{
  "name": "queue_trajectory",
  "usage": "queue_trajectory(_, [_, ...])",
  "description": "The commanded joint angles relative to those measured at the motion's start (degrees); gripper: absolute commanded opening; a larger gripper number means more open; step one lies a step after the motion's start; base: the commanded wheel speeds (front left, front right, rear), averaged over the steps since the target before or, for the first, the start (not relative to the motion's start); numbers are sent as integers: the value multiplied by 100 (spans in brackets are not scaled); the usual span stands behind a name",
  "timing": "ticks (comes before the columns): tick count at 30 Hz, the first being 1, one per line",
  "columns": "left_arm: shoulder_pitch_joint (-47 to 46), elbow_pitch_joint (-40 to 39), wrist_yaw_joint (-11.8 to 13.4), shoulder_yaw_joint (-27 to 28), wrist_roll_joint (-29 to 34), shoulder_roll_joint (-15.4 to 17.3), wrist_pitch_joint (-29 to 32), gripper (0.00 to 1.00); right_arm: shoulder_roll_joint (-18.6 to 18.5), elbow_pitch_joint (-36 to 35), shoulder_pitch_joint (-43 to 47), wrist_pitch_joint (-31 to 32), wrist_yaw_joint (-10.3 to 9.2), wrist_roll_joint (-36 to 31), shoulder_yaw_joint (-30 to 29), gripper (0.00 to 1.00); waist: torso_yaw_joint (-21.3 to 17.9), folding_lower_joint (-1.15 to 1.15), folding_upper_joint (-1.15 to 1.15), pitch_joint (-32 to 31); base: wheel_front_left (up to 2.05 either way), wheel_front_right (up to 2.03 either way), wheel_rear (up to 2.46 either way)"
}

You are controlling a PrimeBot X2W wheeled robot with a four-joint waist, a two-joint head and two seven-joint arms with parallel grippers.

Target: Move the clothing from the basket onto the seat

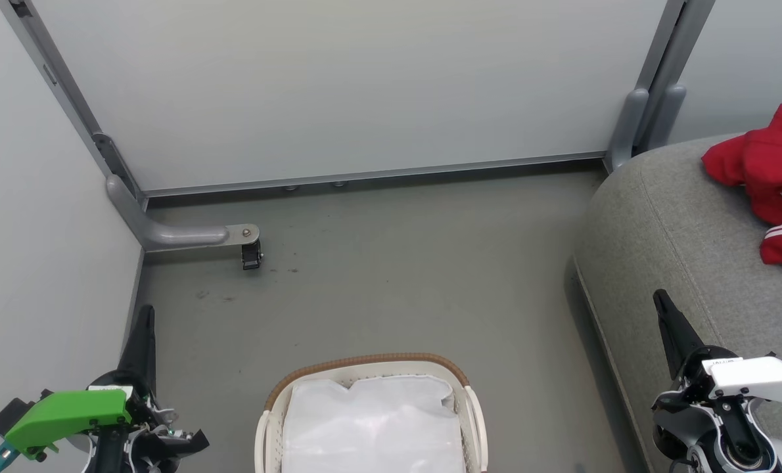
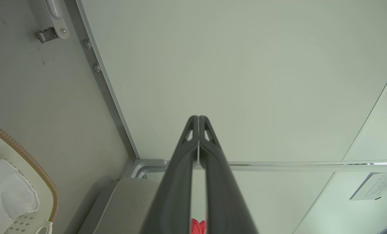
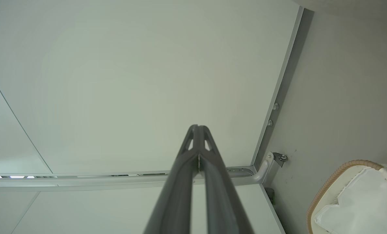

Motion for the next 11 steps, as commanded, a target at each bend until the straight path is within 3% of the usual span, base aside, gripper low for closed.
queue_trajectory(1, [-63,-6,8,11,-19,2,22,0,-34,-18,61,16,0,21,-10,0,0,0,0,0,0,0,0])
queue_trajectory(11, [-63,-6,8,10,-19,2,21,0,-34,-17,61,16,0,21,-10,0,0,0,0,0,0,0,0])
